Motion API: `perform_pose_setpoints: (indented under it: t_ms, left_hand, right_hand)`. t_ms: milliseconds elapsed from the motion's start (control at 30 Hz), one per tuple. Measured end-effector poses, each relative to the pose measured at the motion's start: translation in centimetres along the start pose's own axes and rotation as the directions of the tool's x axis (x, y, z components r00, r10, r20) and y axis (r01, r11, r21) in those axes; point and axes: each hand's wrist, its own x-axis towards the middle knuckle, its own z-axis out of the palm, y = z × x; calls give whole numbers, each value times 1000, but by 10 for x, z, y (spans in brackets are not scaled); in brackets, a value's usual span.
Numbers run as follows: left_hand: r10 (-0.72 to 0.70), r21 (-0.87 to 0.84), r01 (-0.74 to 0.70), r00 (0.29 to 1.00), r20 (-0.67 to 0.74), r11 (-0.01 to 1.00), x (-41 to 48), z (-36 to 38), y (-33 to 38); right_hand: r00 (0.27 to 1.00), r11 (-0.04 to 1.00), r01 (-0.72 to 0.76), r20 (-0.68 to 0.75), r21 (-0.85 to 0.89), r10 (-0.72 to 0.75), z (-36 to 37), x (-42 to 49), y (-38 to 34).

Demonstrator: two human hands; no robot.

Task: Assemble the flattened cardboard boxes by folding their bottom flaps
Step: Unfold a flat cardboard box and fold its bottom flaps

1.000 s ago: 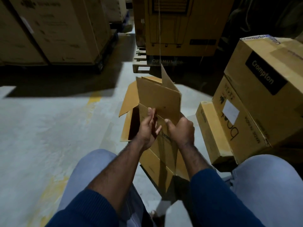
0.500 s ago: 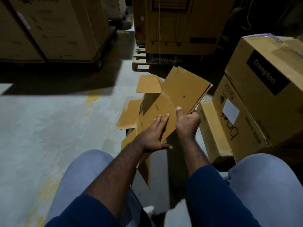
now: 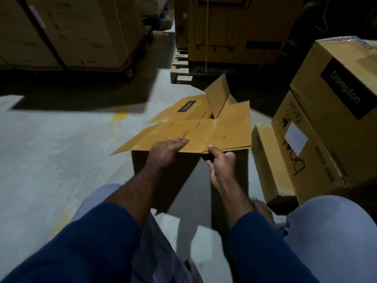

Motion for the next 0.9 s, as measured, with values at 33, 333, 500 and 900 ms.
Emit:
perform_pose_setpoints:
  t_ms: [33,333,500,900]
  left_hand:
    - [-39,-9,39,999,2,999,1,1,-4]
    - [-246,-126,252,967,62,959,-7,13,-32]
    - [-232,-146,239,971,64,960,-8,17,-28]
    - [-103,-476,414,828,552,776,17,-47,12]
  right_hand:
    - [999,998,-39,-15,59,40,-3,3,3]
    - [983,964,-183,12,194,184,-48,28,-25]
    - [963,960,-268,4,86,269,-40,29,-19]
    - [971,979,-140,172,-149,165,-13,9,17]
